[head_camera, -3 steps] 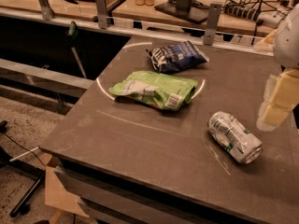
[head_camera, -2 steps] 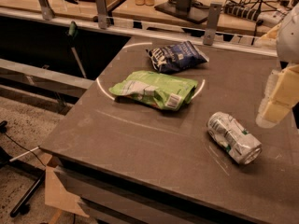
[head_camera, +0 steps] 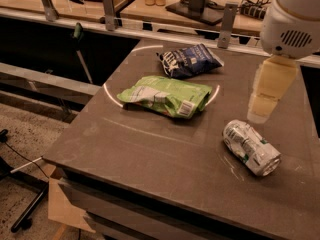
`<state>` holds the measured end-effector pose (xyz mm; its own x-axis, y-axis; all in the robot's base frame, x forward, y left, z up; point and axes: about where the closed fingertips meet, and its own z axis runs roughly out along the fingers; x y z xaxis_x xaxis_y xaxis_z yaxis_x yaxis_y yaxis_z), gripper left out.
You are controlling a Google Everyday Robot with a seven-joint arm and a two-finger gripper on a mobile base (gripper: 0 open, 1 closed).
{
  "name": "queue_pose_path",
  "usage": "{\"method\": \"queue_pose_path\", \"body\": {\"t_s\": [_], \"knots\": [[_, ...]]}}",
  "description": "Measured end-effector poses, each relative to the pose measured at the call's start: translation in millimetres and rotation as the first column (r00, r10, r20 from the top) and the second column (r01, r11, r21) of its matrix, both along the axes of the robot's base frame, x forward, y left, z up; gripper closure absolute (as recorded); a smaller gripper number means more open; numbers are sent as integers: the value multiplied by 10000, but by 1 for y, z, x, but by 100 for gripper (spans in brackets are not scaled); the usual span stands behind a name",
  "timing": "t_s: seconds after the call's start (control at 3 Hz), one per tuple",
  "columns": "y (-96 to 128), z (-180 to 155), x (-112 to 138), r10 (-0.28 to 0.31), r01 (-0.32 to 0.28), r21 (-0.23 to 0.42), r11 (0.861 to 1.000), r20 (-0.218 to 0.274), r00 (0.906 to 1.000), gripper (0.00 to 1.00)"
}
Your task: Place 7up can upright
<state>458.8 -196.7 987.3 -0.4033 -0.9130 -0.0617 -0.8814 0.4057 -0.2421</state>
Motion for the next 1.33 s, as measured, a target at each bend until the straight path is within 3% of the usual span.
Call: {"method": "queue_pose_path", "body": {"t_s": [0.33, 0.67, 1.0, 1.33], "knots": [[3, -10, 18, -1477, 1475, -579, 9874, 9, 9890, 0], [-12, -27, 19, -3452, 3447, -238, 9384, -191, 9383, 0], [-21, -48, 0, -5161, 5228, 558, 8506, -1013, 8505, 0], [-22, -69, -20, -6192, 6361, 947, 7658, -1584, 7691, 0]]}}
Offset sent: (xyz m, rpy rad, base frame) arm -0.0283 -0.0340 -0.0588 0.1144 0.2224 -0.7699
